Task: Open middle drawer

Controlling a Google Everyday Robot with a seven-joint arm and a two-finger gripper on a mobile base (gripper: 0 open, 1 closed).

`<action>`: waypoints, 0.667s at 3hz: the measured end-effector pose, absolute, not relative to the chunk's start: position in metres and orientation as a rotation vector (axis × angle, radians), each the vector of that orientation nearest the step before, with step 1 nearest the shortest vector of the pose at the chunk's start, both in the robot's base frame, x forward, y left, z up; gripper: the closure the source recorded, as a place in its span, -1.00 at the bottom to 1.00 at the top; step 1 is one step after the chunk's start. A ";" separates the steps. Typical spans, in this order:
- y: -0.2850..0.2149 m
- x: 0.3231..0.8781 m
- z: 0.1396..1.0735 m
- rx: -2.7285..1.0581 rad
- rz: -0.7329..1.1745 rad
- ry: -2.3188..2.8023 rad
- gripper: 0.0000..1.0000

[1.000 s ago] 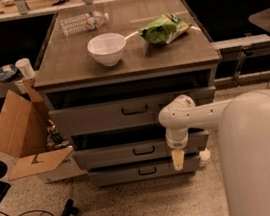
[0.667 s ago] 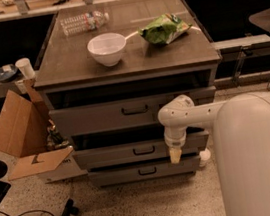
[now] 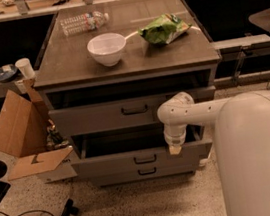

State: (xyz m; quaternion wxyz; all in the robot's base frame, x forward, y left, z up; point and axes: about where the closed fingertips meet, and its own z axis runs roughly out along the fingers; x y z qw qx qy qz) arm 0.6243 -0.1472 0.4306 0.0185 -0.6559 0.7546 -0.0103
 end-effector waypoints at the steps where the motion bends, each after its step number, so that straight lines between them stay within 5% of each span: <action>1: -0.148 0.624 0.433 -2.036 -0.032 2.343 1.00; 2: -0.172 0.609 0.442 -2.000 -0.053 2.410 0.65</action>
Offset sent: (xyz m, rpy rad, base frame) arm -0.2848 -0.1795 0.0551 -0.2508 0.3007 -0.5197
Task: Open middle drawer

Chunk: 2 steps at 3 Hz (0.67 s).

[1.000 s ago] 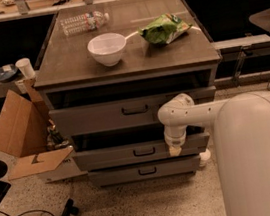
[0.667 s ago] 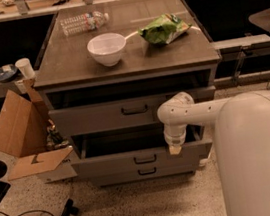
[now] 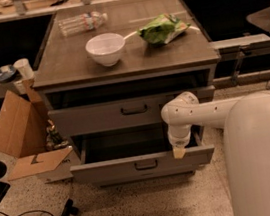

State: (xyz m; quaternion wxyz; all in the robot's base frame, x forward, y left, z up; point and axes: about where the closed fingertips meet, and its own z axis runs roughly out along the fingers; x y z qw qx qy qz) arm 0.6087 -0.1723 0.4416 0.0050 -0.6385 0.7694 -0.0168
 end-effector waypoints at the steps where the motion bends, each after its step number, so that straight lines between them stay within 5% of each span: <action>1: -0.171 0.609 0.442 -2.000 -0.052 2.410 0.20; 2: -0.171 0.609 0.441 -2.000 -0.052 2.410 -0.27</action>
Offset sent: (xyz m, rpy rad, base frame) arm 0.0003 0.0009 0.0000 0.0000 0.0001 0.0000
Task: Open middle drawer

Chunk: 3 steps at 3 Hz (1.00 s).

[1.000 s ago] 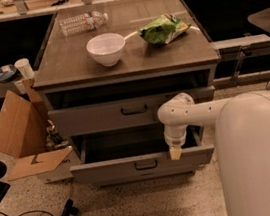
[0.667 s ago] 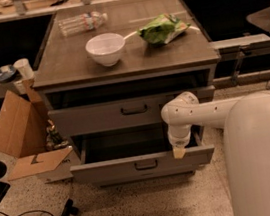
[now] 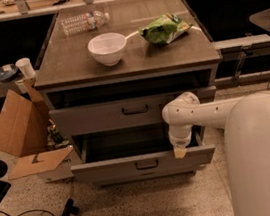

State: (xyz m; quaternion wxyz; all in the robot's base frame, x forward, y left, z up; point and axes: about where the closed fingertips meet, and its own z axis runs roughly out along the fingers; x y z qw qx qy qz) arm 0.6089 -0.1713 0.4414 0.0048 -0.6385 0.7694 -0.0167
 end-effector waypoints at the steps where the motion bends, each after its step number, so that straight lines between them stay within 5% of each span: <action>1: -0.171 0.609 0.441 -2.000 -0.052 2.410 -0.73; 2: -0.171 0.609 0.441 -2.000 -0.052 2.410 -1.00; 3: -0.172 0.606 0.438 -1.998 -0.043 2.411 -1.00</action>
Offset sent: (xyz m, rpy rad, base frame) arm 0.0000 0.0000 0.0000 0.0000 0.0000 0.0000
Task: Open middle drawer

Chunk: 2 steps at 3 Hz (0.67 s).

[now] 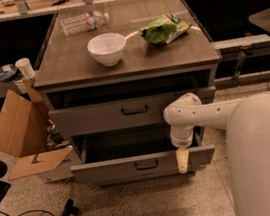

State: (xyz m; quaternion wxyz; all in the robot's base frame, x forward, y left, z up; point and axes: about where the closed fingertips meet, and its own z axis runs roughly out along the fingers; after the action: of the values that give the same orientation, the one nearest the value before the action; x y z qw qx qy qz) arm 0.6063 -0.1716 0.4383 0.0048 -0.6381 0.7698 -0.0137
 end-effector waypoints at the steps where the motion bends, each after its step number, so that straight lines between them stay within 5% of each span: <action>1: -0.170 0.571 0.410 -1.999 0.061 2.437 -0.65; 2: -0.160 0.526 0.398 -1.946 0.156 2.463 -0.03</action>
Offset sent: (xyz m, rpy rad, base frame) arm -0.2475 0.0341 -0.0932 0.1459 0.2819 -0.1038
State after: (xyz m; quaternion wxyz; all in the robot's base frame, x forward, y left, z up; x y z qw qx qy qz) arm 0.5256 -0.1603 0.3981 -0.0008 -0.6192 0.7836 0.0497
